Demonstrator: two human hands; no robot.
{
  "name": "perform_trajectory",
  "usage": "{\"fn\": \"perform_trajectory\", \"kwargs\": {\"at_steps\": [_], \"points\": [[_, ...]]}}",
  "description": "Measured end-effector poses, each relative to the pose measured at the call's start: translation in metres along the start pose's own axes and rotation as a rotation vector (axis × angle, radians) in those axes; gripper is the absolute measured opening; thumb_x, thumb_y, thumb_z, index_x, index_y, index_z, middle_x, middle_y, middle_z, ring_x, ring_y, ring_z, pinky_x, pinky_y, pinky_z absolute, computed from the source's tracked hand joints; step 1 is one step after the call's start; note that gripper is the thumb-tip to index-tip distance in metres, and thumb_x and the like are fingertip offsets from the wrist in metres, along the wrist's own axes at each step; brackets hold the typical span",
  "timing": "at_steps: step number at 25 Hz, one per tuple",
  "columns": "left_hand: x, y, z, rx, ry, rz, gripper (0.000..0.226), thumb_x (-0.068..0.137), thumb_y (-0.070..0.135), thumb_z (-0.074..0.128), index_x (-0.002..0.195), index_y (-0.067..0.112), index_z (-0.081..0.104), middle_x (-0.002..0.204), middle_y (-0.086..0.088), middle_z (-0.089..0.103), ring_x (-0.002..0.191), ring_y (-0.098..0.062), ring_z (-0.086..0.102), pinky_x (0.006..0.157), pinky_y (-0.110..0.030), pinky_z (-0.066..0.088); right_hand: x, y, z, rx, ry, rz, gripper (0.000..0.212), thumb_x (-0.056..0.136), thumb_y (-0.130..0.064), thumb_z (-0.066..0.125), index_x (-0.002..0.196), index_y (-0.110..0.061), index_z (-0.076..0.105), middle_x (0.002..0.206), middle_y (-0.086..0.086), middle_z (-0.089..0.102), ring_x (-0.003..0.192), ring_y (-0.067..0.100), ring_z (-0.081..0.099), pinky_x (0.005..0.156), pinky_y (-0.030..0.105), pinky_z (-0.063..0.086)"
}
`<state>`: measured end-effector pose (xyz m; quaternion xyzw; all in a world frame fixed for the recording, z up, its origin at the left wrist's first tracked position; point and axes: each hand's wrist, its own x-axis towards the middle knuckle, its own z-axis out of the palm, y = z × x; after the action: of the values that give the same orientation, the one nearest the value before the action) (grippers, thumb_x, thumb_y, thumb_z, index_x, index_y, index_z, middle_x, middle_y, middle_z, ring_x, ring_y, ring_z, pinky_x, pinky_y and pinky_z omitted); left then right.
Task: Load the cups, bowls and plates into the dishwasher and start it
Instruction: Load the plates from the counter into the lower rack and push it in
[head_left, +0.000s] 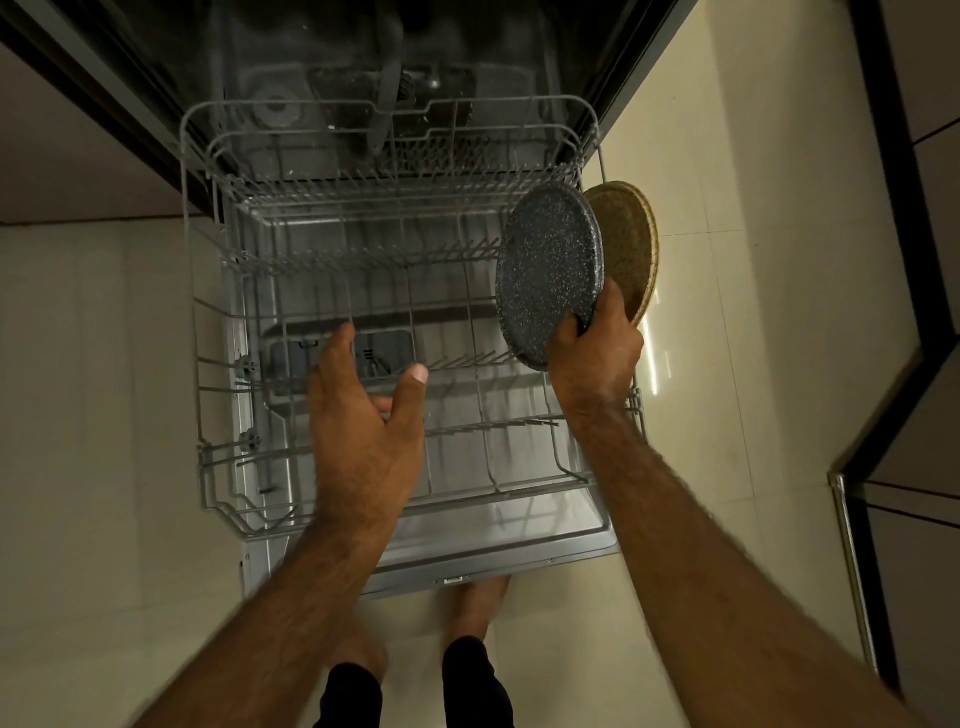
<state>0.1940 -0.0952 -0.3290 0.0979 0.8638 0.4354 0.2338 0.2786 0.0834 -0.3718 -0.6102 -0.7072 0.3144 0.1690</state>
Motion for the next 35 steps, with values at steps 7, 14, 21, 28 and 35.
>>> {"fn": "perform_trajectory", "kwargs": {"at_steps": [7,14,21,28,35], "points": [[0.0,0.003,-0.005,0.067,0.0,0.04,0.074,0.095,0.039,0.067,0.156,0.018,0.032,0.152,-0.007,0.042,0.097,0.005,0.061,0.077,-0.006,0.048,-0.014,0.0,-0.003,-0.002,0.022,-0.099,0.07,0.094,-0.016,0.067,0.154,-0.011,0.032,0.149,0.006,0.048,0.136,0.021,0.048,0.112,0.031,0.039],[0.015,0.028,-0.038,0.414,-0.143,0.245,0.092,0.095,0.058,0.052,0.162,0.016,0.005,0.17,-0.009,0.009,0.157,-0.025,0.008,0.126,-0.047,0.016,-0.035,-0.039,-0.03,-0.159,-0.038,-0.361,0.074,0.094,-0.02,0.067,0.156,-0.017,0.028,0.166,0.004,0.016,0.146,0.027,0.033,0.106,0.037,0.038],[0.011,0.139,-0.119,0.593,-0.024,0.493,0.082,0.103,0.058,0.037,0.163,0.016,0.001,0.171,-0.004,-0.005,0.158,-0.022,-0.007,0.128,-0.046,0.006,-0.059,-0.167,-0.112,-0.102,-0.048,-0.617,0.064,0.094,-0.019,0.066,0.151,-0.009,0.039,0.16,0.01,0.035,0.15,0.025,0.028,0.116,0.048,0.038],[-0.027,0.274,-0.256,0.649,0.196,0.568,0.073,0.108,0.054,0.03,0.163,0.017,-0.001,0.171,-0.002,-0.008,0.157,-0.018,-0.013,0.128,-0.043,0.002,-0.115,-0.334,-0.217,0.003,-0.039,-0.887,0.059,0.094,-0.016,0.066,0.148,-0.006,0.044,0.158,0.012,0.039,0.15,0.026,0.03,0.115,0.049,0.038],[-0.099,0.345,-0.377,0.686,0.302,0.545,0.069,0.109,0.049,0.02,0.162,0.014,-0.008,0.17,-0.005,-0.014,0.156,-0.019,-0.016,0.128,-0.041,-0.002,-0.188,-0.453,-0.299,0.048,-0.124,-1.086,0.063,0.094,-0.02,0.065,0.15,-0.01,0.038,0.158,0.012,0.037,0.149,0.026,0.027,0.119,0.051,0.033]]}}
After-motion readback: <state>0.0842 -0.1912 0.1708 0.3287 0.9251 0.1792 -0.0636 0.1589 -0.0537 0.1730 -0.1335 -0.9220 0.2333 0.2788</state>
